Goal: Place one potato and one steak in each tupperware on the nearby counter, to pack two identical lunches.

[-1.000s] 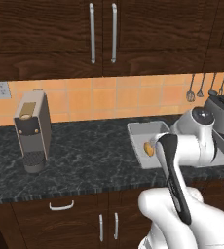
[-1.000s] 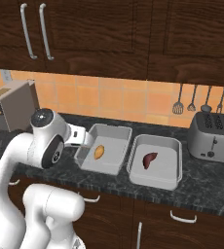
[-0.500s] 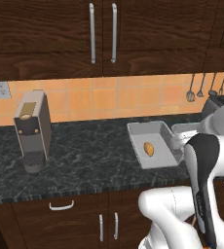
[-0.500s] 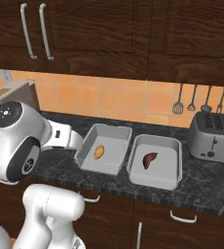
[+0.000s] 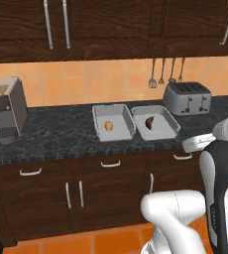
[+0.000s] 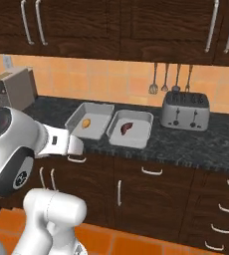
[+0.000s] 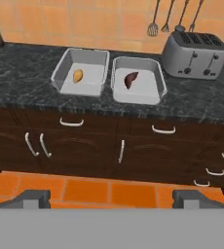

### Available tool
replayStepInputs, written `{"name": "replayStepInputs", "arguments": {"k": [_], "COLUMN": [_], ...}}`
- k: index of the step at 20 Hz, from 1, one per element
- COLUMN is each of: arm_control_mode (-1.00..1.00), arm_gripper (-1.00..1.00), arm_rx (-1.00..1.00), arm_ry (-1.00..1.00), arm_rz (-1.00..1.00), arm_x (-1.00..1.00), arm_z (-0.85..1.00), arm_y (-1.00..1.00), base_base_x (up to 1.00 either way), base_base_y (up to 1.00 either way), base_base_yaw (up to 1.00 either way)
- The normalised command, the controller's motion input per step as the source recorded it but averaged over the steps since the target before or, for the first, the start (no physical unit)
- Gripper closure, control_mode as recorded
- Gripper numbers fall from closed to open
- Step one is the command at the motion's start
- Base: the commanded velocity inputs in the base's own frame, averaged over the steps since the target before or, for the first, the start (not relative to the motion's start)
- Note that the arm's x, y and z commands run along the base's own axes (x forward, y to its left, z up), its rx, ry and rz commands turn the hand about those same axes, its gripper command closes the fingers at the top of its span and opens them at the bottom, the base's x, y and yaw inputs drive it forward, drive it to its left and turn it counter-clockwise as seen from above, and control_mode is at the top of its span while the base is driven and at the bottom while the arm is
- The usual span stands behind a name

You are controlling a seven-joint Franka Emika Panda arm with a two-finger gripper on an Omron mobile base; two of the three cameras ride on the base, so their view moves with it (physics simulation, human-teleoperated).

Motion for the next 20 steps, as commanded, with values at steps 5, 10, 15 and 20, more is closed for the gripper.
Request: {"name": "replayStepInputs", "arguments": {"k": [5, 10, 15, 20], "arm_control_mode": [1.00, 1.00, 1.00, 1.00], "arm_gripper": [-1.00, -1.00, -1.00, -1.00], "arm_rx": [0.00, 0.00, 0.00, 0.00], "arm_ry": [0.00, 0.00, 0.00, 0.00], "arm_rz": [0.00, 0.00, 0.00, 0.00], "arm_x": [0.00, 0.00, 0.00, 0.00], "arm_z": [0.00, 0.00, 0.00, 0.00], "arm_y": [0.00, 0.00, 0.00, 0.00], "base_base_x": [-0.66, -0.40, -0.16, -0.05], "base_base_y": [-1.00, -1.00, -1.00, -1.00], "base_base_yaw": [-0.05, -0.02, -0.01, 0.00]}}
